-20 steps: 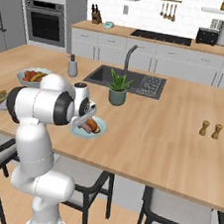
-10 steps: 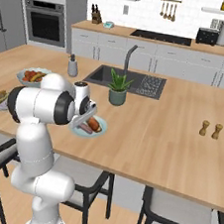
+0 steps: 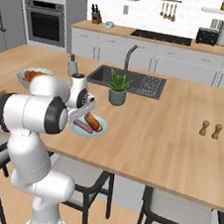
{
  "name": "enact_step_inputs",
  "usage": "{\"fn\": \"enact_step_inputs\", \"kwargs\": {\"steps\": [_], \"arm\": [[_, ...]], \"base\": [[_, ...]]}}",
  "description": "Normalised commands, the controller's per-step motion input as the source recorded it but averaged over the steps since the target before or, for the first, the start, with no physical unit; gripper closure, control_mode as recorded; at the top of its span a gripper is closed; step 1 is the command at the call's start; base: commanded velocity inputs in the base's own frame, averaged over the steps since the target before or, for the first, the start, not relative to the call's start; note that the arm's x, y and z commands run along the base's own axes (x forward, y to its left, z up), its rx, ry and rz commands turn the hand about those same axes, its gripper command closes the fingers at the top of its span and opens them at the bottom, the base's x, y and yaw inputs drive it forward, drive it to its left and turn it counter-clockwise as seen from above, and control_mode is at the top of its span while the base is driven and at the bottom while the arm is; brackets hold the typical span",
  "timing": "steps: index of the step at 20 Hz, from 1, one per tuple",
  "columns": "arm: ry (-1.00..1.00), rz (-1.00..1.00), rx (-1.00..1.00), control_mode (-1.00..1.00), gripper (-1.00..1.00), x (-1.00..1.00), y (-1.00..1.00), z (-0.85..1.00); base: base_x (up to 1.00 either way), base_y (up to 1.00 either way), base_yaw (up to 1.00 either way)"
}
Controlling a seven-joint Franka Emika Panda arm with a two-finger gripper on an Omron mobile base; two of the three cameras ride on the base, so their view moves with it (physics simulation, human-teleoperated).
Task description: Place one bun and one sausage from the bowl on each plate.
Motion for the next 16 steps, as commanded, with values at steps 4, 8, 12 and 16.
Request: {"fn": "enact_step_inputs", "kwargs": {"steps": [4,8,12,16], "arm": [[0.00,0.00,0.00,-1.00,-1.00,-0.43,-0.02,0.67],[0.00,-0.03,0.00,-1.00,-1.00,-0.45,-0.01,0.63],[0.01,-0.27,0.11,-1.00,-1.00,-0.59,-0.04,0.46],[0.10,-0.54,0.10,-1.00,-1.00,-0.90,-0.30,0.04]], "base": [[0.00,0.00,0.00],[0.00,0.00,0.00],[0.00,0.00,0.00],[0.00,0.00,0.00]]}}
